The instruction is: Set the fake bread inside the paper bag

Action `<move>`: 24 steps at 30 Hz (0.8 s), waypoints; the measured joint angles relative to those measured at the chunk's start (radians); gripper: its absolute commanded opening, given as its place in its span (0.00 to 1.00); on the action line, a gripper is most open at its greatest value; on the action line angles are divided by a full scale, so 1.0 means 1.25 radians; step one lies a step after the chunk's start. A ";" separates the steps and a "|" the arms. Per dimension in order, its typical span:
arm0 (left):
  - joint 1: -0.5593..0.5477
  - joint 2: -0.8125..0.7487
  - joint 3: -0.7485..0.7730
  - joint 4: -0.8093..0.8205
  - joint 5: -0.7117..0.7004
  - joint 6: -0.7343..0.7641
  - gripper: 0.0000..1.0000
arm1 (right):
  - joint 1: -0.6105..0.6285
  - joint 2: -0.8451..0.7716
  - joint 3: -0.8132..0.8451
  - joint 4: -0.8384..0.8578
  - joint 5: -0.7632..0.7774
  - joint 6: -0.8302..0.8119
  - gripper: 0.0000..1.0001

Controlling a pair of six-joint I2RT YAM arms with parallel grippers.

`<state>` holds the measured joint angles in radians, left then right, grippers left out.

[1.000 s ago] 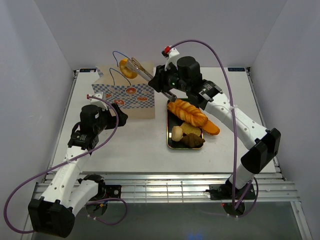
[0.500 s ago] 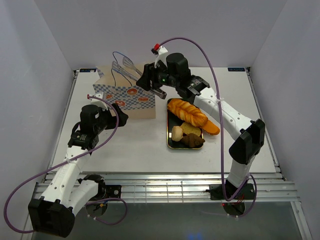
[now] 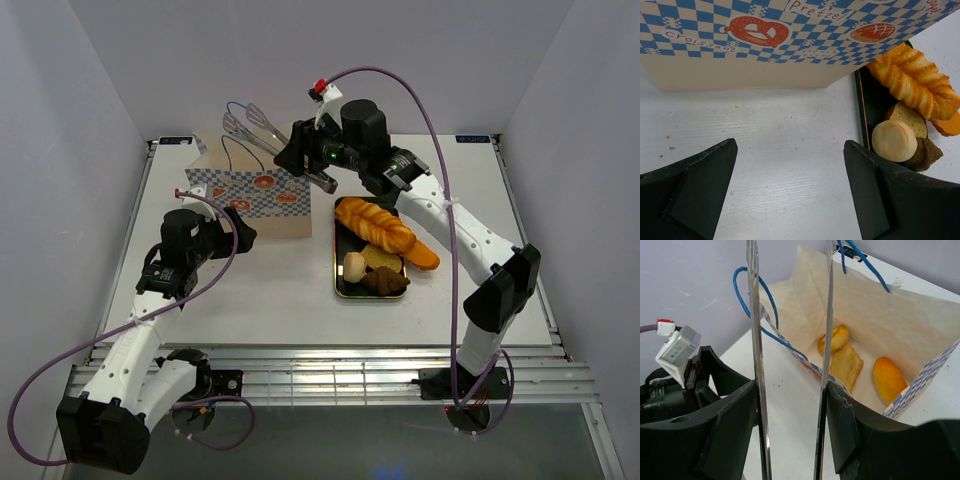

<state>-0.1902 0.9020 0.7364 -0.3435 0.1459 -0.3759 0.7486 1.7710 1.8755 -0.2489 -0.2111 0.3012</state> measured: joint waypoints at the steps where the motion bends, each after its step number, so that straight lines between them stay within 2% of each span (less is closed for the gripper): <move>1: 0.000 0.000 0.000 0.000 0.000 0.000 0.98 | 0.000 -0.009 0.000 -0.005 0.000 -0.002 0.61; 8: 0.000 0.000 0.000 0.000 -0.003 0.000 0.98 | 0.000 -0.097 -0.012 -0.012 0.012 -0.013 0.61; 12: 0.000 0.000 0.000 0.000 -0.004 0.000 0.98 | 0.000 -0.167 -0.062 -0.008 0.026 -0.019 0.61; 24: 0.000 0.000 0.000 0.000 -0.012 0.000 0.98 | 0.000 -0.516 -0.501 0.003 0.162 -0.026 0.61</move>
<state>-0.1902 0.9016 0.7364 -0.3439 0.1310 -0.3759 0.7483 1.1255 1.2495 -0.2455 -0.0082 0.2691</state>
